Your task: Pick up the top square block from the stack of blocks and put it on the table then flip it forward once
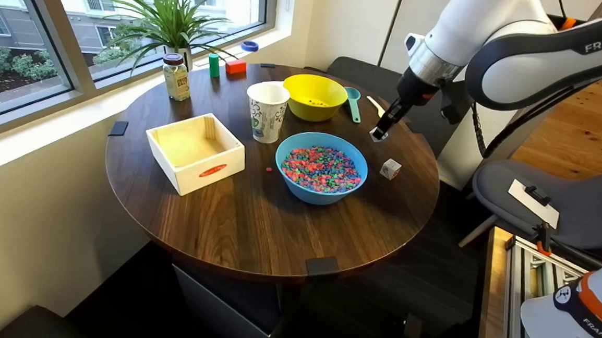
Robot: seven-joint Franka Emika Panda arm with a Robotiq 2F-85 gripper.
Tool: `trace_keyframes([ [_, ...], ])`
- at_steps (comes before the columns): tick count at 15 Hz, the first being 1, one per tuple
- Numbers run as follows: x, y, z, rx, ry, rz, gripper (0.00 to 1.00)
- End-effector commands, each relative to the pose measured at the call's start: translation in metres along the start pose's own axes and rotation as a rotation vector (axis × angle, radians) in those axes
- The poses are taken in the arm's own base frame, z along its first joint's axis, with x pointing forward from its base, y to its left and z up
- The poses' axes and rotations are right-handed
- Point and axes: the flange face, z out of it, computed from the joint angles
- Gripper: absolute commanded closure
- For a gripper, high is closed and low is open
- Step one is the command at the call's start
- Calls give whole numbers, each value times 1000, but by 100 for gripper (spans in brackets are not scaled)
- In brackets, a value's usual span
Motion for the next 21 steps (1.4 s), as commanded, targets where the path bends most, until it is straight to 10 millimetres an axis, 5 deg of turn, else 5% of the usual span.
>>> trace_keyframes([
  [1,-20,-4,5,-46,49,21,88],
  [14,-45,-21,15,-137,121,61,88],
  [16,-48,-22,16,-144,122,69,48],
  [21,-49,-25,16,-148,120,79,9],
])
